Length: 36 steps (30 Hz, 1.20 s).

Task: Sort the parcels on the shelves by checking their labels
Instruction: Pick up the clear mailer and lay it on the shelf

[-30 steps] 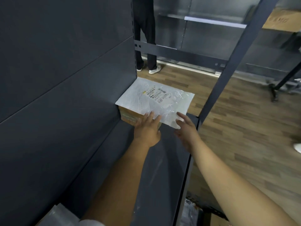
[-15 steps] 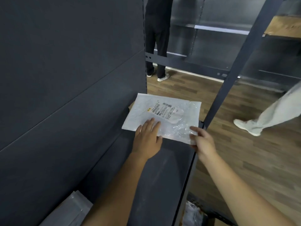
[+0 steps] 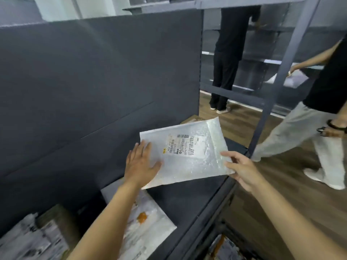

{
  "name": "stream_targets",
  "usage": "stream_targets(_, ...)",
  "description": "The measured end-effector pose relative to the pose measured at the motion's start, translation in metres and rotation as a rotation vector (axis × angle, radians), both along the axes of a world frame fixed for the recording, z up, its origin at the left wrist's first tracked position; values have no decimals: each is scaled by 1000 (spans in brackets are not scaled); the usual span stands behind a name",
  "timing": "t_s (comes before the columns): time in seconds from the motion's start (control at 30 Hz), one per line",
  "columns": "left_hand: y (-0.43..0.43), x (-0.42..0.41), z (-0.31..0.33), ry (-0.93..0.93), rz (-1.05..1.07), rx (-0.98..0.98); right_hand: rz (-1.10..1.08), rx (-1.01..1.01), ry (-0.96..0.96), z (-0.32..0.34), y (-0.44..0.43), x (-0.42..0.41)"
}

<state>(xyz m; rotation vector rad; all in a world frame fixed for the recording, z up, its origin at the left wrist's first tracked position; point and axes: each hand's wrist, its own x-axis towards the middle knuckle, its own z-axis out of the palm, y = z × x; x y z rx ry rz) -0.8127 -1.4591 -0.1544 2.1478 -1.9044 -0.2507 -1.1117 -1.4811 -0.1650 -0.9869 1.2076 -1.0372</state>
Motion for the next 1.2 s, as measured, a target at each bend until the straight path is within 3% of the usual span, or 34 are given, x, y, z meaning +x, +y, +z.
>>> stream_targets(0.3,125,35,41,55,154,-63,392,-133,133,56,54,19)
stream_targets(0.47,160,50,59,418,211,-4,459,-213,171,80,70,39)
stream_targets(0.63,183,53,74,817,144,89,361,-326,156,106,76,70)
stream_targets(0.8,200,58,69,1076,278,-191,280,-215,-254,105,90,103)
stream_targets(0.93,202,56,61,1348,370,-389,527,-31,-112,76,129,134)
stream_targets(1.03,203,52,56,1577,430,-448,553,13,-117,55,149,154)
stream_targets(1.2,216,54,38,1585,376,-338,381,-56,-110,60,147,161)
